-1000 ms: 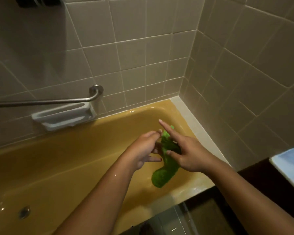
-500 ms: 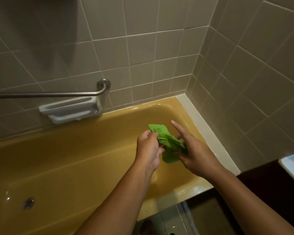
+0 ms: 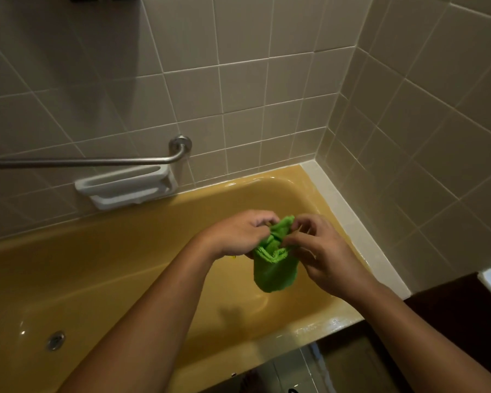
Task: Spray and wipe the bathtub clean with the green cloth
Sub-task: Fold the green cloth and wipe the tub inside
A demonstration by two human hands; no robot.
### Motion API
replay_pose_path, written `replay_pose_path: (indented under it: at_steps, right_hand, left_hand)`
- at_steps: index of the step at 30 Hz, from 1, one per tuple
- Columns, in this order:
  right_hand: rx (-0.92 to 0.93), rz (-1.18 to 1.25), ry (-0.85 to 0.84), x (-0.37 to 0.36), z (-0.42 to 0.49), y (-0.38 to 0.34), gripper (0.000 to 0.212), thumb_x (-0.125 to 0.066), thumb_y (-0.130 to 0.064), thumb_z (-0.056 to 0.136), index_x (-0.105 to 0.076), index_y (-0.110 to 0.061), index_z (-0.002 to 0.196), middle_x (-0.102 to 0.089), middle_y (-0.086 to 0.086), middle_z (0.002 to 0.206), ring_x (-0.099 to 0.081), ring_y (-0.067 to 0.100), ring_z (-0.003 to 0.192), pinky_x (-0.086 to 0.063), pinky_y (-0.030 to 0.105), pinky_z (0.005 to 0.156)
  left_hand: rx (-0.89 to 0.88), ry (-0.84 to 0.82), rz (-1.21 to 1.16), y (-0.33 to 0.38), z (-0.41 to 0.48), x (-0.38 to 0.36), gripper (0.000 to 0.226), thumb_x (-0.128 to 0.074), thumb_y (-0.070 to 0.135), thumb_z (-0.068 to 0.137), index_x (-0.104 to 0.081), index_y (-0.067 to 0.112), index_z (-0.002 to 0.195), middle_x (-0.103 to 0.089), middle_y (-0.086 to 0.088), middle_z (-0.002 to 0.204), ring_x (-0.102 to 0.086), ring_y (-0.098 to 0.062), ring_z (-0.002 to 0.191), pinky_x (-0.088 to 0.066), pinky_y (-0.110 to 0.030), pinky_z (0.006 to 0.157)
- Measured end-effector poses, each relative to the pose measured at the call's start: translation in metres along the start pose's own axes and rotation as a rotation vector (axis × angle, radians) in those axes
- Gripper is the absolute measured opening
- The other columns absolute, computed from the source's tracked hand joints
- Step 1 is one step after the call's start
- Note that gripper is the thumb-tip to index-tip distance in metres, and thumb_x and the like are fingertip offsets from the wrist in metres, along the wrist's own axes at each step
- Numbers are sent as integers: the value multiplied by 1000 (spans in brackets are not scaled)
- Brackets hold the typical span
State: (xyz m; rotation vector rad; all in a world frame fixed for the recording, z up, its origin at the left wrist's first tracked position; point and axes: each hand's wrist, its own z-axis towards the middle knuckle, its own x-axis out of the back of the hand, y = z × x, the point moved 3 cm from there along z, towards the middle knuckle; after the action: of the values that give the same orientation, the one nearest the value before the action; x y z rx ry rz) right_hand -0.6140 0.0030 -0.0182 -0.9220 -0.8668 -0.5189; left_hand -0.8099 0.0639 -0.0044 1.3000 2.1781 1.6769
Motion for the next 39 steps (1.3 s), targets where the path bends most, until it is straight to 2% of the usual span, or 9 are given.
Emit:
replay_pose_path:
  at_steps: [6,12,16,21,23,26,31,35,39]
  right_hand:
    - [-100,132,67,7,4,-4,16,-70,-27,92,-65,-27,107,-49,-11,131,-43,10,127,-46,32,100]
    - [-273,461,136,25,4,-2,10,-68,-17,99,-63,-25,103,-64,-8,92,-63,18,86,-52,36,72]
    - [-380,593,211,31,2,5,9,-63,-26,102,-66,-27,111,-68,-5,96,-64,25,85,-54,48,74]
    - [-533,812,344,42,6,-4,19,-55,-28,107,-62,-28,125,-68,3,74,-63,15,64,-51,36,56]
    - [-687,940,386,38,2,-10,30,-48,-43,107,-58,-31,132,-74,-2,85,-68,12,70,-54,31,59]
    - [-751,1079,198,21,-12,-19,53,-50,-58,95,-45,-39,144,-75,6,119,-74,20,103,-58,37,87]
    - [-710,968,-36,2,-23,-27,72,-68,-34,98,-22,-46,153,-76,-6,119,-71,10,112,-51,37,101]
    - [-659,958,114,-2,-19,-28,69,-68,-21,99,-30,-44,152,-77,1,115,-73,17,108,-58,39,95]
    - [-651,916,279,0,-16,-23,52,-65,-22,101,-45,-47,142,-74,4,108,-74,15,97,-62,32,82]
  left_hand:
    - [-53,-39,-144,13,-6,3,28,-48,10,101,-74,20,103,-65,-4,87,-57,-18,80,-49,-40,73]
    - [-116,126,-535,6,-11,-3,24,-59,36,104,-68,29,126,-72,4,100,-69,-14,90,-58,-34,74]
    - [-181,12,-666,2,-16,-20,61,-76,27,93,-48,39,146,-67,-7,132,-71,-28,115,-60,-48,92]
    - [-295,277,-789,12,-9,-32,56,-70,8,97,-55,35,143,-74,-14,102,-72,-24,86,-60,-39,69]
    - [-311,340,-944,16,-6,-39,51,-68,7,97,-59,32,141,-72,-17,98,-70,-26,83,-60,-39,72]
    - [-252,467,-1134,14,-1,-48,45,-68,6,97,-60,27,137,-73,-20,95,-71,-27,77,-61,-40,70]
    - [-86,613,-1252,-2,-3,-49,38,-70,13,97,-59,24,132,-79,-12,96,-75,-26,80,-61,-38,63]
    - [68,581,-1288,-14,-1,-46,39,-71,31,97,-60,18,132,-77,-15,111,-77,-25,90,-62,-41,71]
    - [263,334,-1156,-26,-6,-56,58,-67,63,89,-49,30,134,-76,-16,117,-74,-33,105,-61,-52,87]
